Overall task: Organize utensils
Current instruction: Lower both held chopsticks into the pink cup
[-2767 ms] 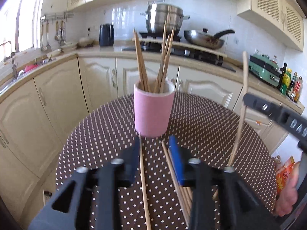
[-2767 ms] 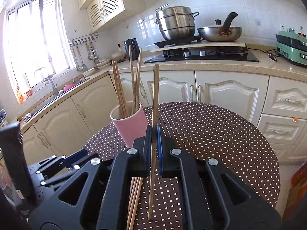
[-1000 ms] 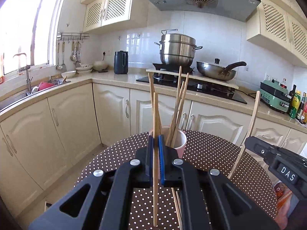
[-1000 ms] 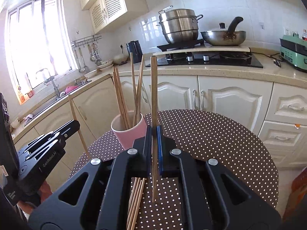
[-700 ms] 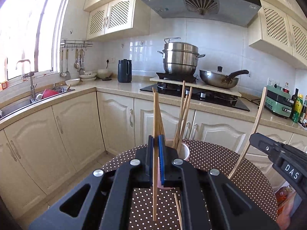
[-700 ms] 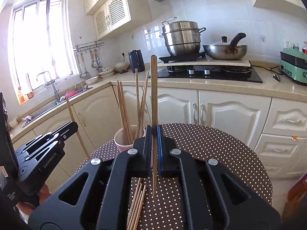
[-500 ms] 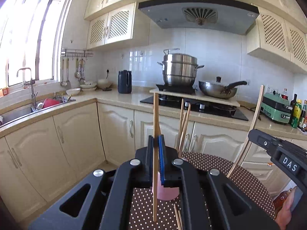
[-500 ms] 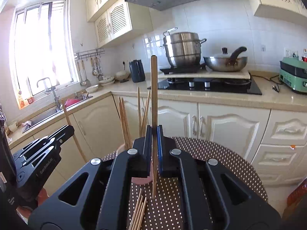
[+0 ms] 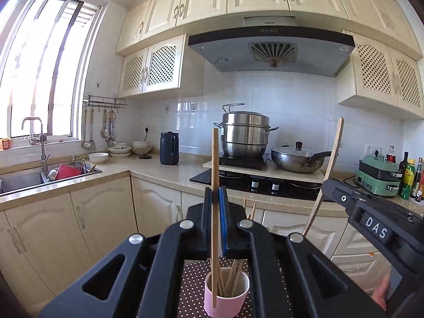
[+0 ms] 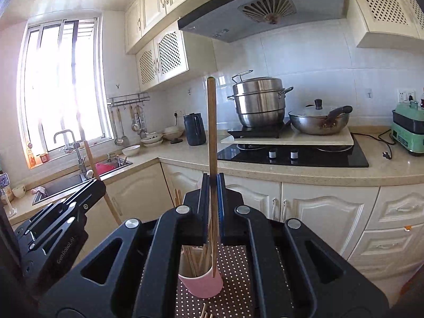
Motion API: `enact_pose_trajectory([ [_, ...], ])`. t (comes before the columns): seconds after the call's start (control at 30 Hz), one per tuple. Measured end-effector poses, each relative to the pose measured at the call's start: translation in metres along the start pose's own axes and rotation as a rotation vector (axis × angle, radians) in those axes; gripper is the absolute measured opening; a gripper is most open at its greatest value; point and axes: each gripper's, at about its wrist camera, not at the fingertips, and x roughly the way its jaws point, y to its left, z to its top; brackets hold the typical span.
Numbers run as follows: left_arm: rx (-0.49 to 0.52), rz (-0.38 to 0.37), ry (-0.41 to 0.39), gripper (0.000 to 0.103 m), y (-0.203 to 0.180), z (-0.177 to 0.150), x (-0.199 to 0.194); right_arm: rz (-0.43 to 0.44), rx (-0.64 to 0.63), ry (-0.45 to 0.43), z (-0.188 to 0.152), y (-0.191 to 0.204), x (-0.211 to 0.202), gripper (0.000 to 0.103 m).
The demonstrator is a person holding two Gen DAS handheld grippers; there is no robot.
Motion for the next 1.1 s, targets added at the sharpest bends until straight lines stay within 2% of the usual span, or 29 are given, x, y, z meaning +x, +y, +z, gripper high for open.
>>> enact_pose_trajectory([
  [0.13, -0.024, -0.007, 0.006, 0.006, -0.001, 0.0, 0.015, 0.014, -0.009, 0.007, 0.0, 0.005, 0.016, 0.006],
  [0.3, -0.042, 0.001, -0.042, 0.006, 0.001, -0.007, 0.027, 0.03, 0.011, 0.046, -0.007, 0.005, 0.037, 0.006],
  [0.4, -0.04, 0.018, -0.02, 0.006, 0.002, -0.018, 0.037, 0.032, 0.017, 0.074, -0.013, 0.005, 0.049, 0.006],
  [0.63, -0.068, 0.004, 0.063, 0.006, 0.016, -0.047, 0.06, 0.028, 0.008, 0.181, -0.042, 0.006, 0.075, 0.006],
  [0.87, -0.03, -0.011, 0.145, 0.006, 0.019, -0.077, 0.077, 0.04, 0.019, 0.322, -0.077, 0.001, 0.097, 0.006],
  [1.0, 0.017, 0.046, 0.171, 0.007, 0.019, -0.095, 0.083, 0.043, 0.027, 0.382, -0.091, -0.004, 0.101, 0.007],
  [1.1, 0.053, 0.036, 0.198, 0.009, 0.019, -0.102, 0.081, 0.036, 0.022, 0.414, -0.098, -0.008, 0.099, 0.008],
])
